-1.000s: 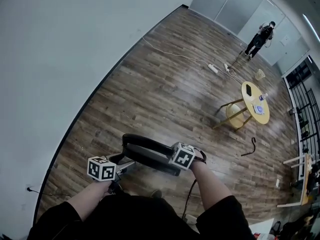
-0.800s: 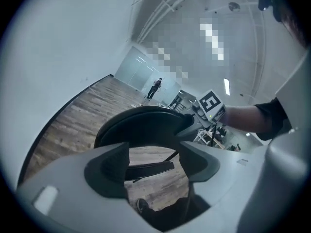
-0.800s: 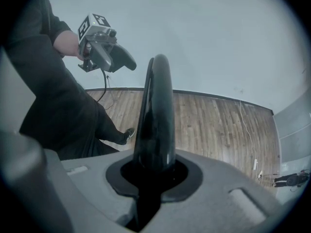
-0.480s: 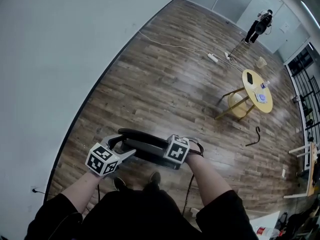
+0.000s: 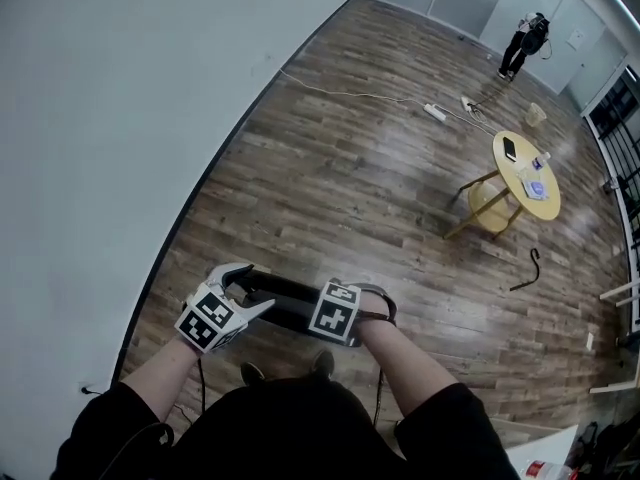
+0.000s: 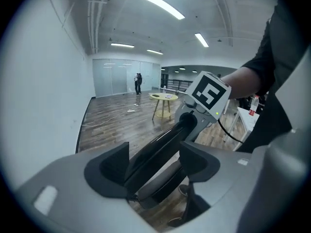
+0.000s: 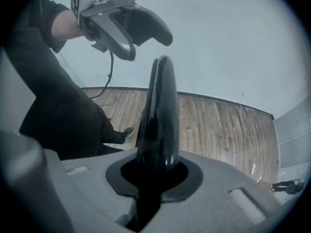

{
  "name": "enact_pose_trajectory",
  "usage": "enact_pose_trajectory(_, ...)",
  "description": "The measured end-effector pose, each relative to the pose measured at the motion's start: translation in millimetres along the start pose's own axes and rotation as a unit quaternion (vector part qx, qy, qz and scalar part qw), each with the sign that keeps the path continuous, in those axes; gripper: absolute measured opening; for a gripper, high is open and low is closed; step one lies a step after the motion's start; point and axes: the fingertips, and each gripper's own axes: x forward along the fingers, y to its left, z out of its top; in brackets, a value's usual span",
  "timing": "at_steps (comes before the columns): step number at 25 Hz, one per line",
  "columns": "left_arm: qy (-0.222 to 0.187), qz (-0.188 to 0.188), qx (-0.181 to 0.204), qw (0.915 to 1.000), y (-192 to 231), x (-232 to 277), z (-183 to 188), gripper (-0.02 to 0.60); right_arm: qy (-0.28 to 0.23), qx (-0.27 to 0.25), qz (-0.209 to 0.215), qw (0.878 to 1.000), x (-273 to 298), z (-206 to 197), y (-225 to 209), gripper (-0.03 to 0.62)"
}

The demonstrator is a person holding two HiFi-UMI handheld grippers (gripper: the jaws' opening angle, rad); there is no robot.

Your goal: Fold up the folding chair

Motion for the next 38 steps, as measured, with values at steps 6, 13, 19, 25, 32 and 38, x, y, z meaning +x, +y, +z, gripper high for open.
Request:
enact_pose_trajectory(6, 0.096, -0.038, 0.2, 0.9744, -14, 26, -9, 0.331, -0.001, -0.01, -0.003, 1.0, -1, 5, -4, 0.051)
enact_pose_trajectory(13, 0.183, -0.091, 0.383, 0.9008, -20, 53, -24, 0.33, -0.004, -0.011, -0.003, 1.0, -1, 6, -2, 0.051)
enact_pose_trajectory(19, 0.251, -0.149, 0.444, 0.8473, -26, 71, -52, 0.319, -0.003, -0.012, -0.008, 1.0, -3, 7, 7, 0.051)
enact_pose_trajectory(25, 0.273, -0.174, 0.451, 0.8315, -34, 74, -69, 0.2, -0.002, -0.015, -0.013, 1.0, -1, 7, 17, 0.051)
enact_pose_trajectory(32, 0.288, -0.194, 0.437, 0.8297, -41, 73, -77, 0.124, -0.004, -0.004, -0.003, 1.0, 3, 5, 23, 0.051)
enact_pose_trajectory(38, 0.308, -0.212, 0.408, 0.8328, -47, 64, -83, 0.067, 0.003, -0.015, 0.001, 1.0, 5, 7, 31, 0.054)
